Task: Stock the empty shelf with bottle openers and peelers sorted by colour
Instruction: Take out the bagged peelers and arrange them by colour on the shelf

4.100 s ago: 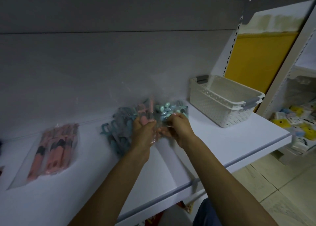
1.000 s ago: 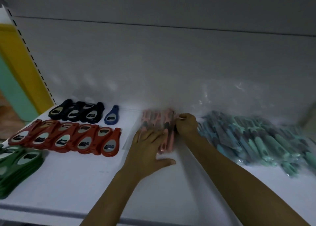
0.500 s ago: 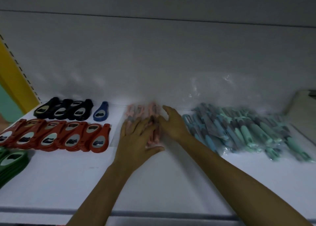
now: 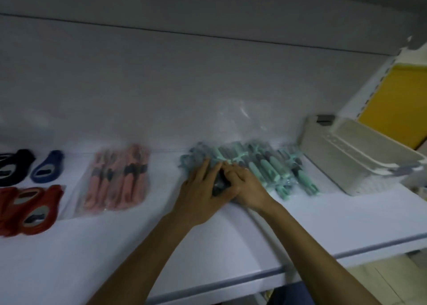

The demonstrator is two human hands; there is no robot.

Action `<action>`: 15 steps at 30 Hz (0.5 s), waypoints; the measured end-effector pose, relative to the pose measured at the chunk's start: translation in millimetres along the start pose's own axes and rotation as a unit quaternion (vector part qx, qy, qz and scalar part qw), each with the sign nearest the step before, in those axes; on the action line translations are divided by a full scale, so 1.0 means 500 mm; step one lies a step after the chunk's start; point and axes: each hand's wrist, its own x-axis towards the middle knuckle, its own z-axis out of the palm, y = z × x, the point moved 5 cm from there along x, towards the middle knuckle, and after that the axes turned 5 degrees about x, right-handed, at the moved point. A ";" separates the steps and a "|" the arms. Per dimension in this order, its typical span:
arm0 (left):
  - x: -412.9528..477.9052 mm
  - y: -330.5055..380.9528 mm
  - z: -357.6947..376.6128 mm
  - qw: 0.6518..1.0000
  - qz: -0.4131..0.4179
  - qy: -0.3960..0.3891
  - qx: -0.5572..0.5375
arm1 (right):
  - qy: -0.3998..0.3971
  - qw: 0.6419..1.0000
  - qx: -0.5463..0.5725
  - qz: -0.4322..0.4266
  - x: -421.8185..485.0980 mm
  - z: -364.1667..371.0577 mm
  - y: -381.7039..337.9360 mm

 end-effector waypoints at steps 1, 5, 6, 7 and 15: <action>0.009 0.003 0.003 0.999 0.021 0.003 0.044 | 0.034 0.996 0.078 0.008 -0.005 -0.018 0.004; 0.019 0.004 0.021 0.988 0.069 0.014 0.141 | 0.103 0.983 -0.153 0.007 -0.007 -0.067 0.045; 0.017 0.000 0.019 0.987 0.064 0.035 0.145 | 0.097 0.970 -0.220 0.023 -0.006 -0.076 0.061; 0.016 -0.006 0.016 0.986 0.057 0.057 0.147 | 0.094 0.964 -0.246 0.046 -0.005 -0.088 0.079; 0.023 -0.036 0.001 0.990 0.061 0.123 0.015 | 0.125 0.954 -0.248 0.116 0.018 -0.095 0.099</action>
